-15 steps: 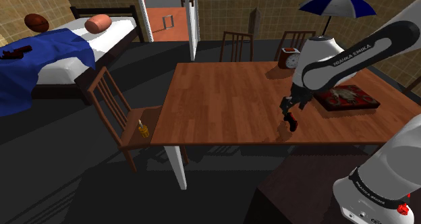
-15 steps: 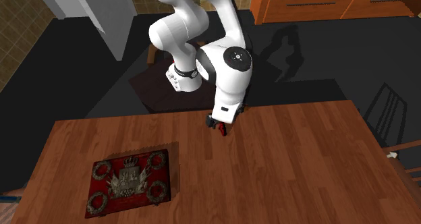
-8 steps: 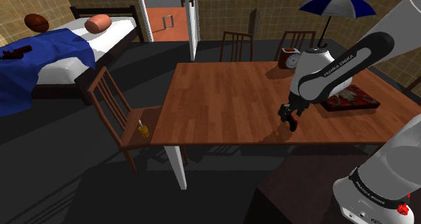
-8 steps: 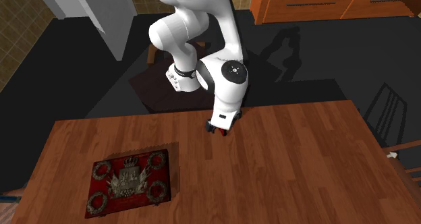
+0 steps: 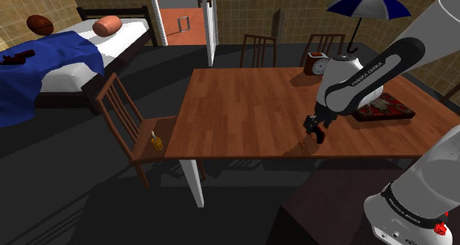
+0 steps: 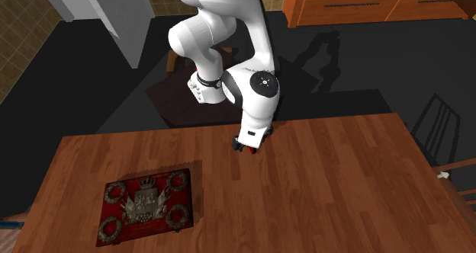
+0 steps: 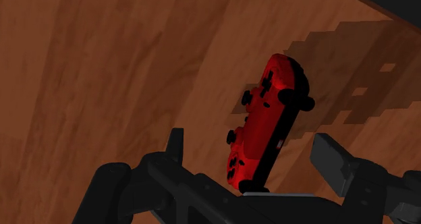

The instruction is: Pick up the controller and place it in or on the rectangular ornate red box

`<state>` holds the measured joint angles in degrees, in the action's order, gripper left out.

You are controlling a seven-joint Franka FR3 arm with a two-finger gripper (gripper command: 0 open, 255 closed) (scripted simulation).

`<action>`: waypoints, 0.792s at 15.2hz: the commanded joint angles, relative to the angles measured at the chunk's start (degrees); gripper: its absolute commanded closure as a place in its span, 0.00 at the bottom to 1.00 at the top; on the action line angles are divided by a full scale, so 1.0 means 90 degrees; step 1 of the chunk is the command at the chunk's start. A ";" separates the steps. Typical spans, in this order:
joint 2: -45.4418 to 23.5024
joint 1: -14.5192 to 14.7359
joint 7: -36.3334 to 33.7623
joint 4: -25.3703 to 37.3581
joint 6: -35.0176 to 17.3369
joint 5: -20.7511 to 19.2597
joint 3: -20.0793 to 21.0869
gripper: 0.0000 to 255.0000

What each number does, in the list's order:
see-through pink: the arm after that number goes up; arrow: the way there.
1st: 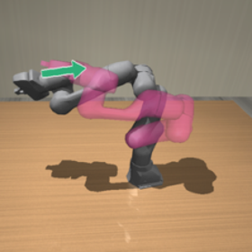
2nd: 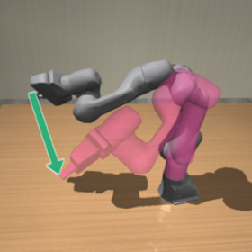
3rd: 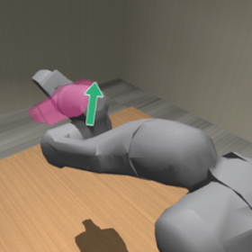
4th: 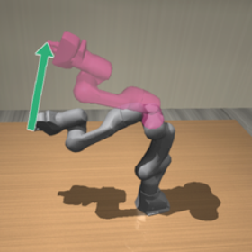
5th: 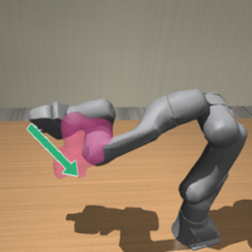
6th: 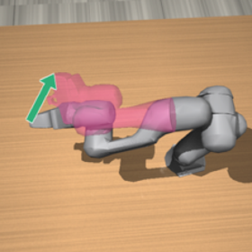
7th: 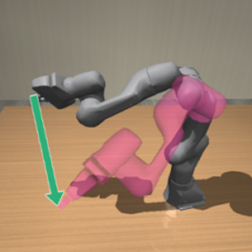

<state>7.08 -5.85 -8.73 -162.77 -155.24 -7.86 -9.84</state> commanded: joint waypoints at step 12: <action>0.0119 -0.0005 -0.0005 0.0003 0.0122 -0.0011 0.0003 1.00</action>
<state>7.51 -5.88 -8.74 -162.73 -154.78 -7.89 -9.84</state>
